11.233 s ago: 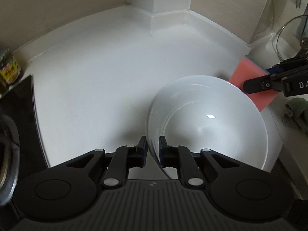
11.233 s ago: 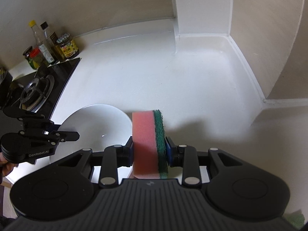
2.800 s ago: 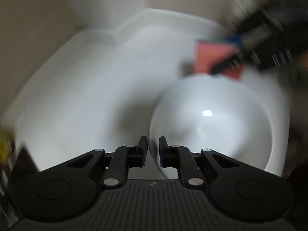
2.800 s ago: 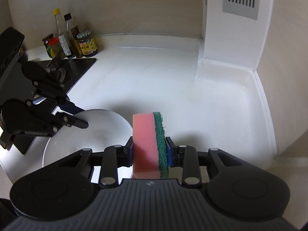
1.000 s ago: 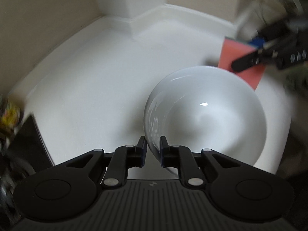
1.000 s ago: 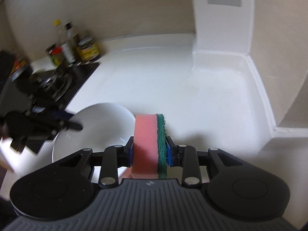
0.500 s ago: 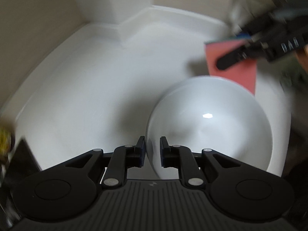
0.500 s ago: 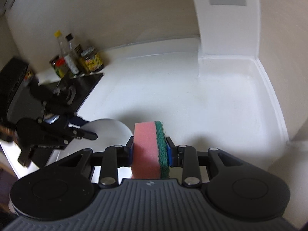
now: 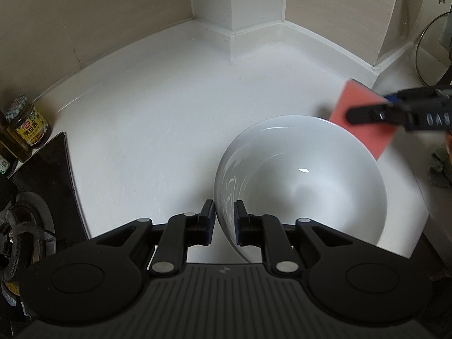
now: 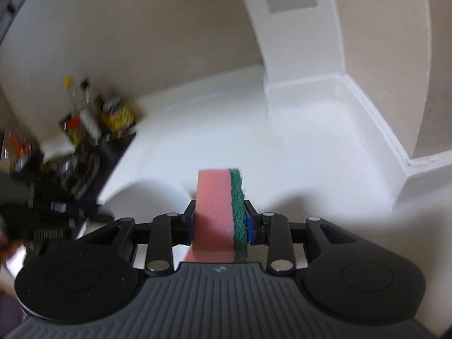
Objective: Clean bowl
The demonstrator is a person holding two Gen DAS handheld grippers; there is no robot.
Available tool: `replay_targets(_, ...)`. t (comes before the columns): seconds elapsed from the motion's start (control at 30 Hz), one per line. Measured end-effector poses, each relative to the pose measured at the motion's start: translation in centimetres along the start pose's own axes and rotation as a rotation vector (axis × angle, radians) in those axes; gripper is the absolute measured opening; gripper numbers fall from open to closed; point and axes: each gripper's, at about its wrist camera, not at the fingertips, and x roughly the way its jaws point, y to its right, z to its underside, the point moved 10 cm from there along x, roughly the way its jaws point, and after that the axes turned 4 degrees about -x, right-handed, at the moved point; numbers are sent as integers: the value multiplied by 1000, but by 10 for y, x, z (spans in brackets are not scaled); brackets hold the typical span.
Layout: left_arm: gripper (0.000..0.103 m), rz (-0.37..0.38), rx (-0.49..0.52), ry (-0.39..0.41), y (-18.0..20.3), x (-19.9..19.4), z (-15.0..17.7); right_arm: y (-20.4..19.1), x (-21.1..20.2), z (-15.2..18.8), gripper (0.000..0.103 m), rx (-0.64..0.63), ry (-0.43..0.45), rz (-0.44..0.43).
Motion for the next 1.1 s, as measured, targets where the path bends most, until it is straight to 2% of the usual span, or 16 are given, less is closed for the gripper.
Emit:
replay_targets(0.17, 11, 11, 56, -40, 5, 49, -30, -5, -6, 5, 28, -86, -103, -1)
replay_targets(0.23, 11, 17, 70, -46, 6, 50, -29, -6, -7, 6, 27, -106, -140, -10)
replay_targets(0.3, 11, 20, 82, -47, 7, 49, -28, -8, -9, 6, 27, -120, -141, -8)
replay_targets(0.4, 11, 48, 159, -38, 13, 56, -33, -10, -10, 7, 27, -116, -124, 5)
replay_targets(0.5, 12, 72, 262, -34, 20, 62, -39, -11, -8, 3, 27, -94, -71, 63)
replay_targets(0.57, 12, 115, 307, -35, 22, 66, -44, -10, -4, -2, 27, -87, -28, 97)
replay_targets(0.67, 11, 179, 294, -39, 22, 69, -49, -16, -11, -20, 27, -131, 90, 163)
replay_targets(0.7, 11, 181, 272, -38, 20, 68, -48, -24, -24, -30, 27, -160, 158, 179)
replay_targets(0.73, 11, 183, 251, -37, 19, 68, -47, -37, -41, -41, 27, -200, 231, 181)
replay_targets(0.8, 11, 194, 194, -32, 16, 66, -45, -60, -58, -47, 27, -261, 263, 109)
replay_targets(0.9, 11, 220, 113, -18, 11, 65, -40, -91, -51, -32, 27, -362, 150, 19)
replay_targets(1.03, 11, 244, 50, 9, 7, 65, -36, -106, -24, -13, 27, -445, 41, 36)
replay_targets(1.1, 11, 239, 54, 20, 8, 64, -35, -113, -5, -5, 27, -477, -24, 39)
